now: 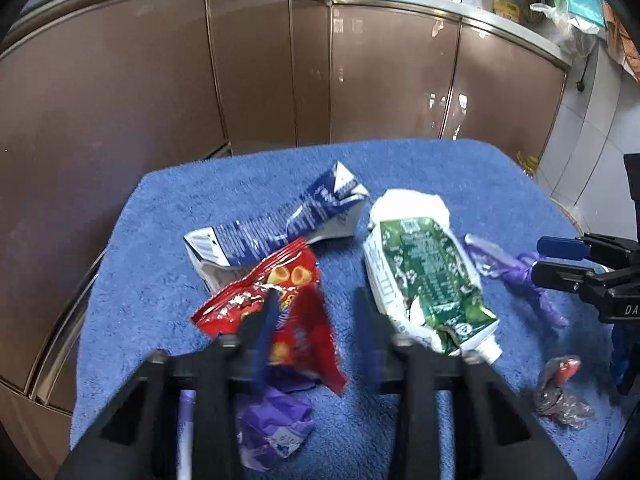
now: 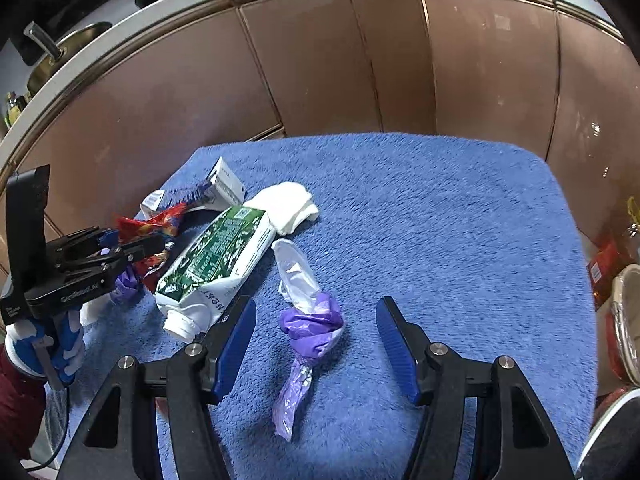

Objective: Collect trash
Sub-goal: 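Grasp the red chip bag with the left tool while the right tool grasps the purple wrapper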

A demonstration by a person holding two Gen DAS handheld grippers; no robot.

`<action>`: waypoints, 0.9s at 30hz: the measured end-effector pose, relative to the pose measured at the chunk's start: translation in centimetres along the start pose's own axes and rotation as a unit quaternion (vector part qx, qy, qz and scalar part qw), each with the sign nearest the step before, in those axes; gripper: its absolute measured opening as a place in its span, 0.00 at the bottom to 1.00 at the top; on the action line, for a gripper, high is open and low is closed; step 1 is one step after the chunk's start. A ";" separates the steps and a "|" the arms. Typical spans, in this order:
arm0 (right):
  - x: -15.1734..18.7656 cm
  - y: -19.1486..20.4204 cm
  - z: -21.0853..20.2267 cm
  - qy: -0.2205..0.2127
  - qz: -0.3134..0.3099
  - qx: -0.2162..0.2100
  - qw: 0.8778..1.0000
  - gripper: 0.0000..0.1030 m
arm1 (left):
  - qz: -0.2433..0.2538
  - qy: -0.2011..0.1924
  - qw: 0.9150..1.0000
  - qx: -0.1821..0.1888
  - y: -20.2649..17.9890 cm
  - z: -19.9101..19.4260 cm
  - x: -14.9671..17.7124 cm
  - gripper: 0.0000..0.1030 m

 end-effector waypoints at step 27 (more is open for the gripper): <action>0.7 1.6 -11.8 -0.069 0.035 0.046 0.996 0.32 | -0.070 -0.098 0.991 0.054 1.0 -14.3 -2.8 0.07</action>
Point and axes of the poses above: each gripper's, at about its wrist camera, not at the fingertips, and z roughly the way its jaws point, y to its left, x to its underside, the point moved 8 cm from there along z, roughly the way its jaws point, and after that the axes turned 15 degrees about -z, right-handed, at the moved point
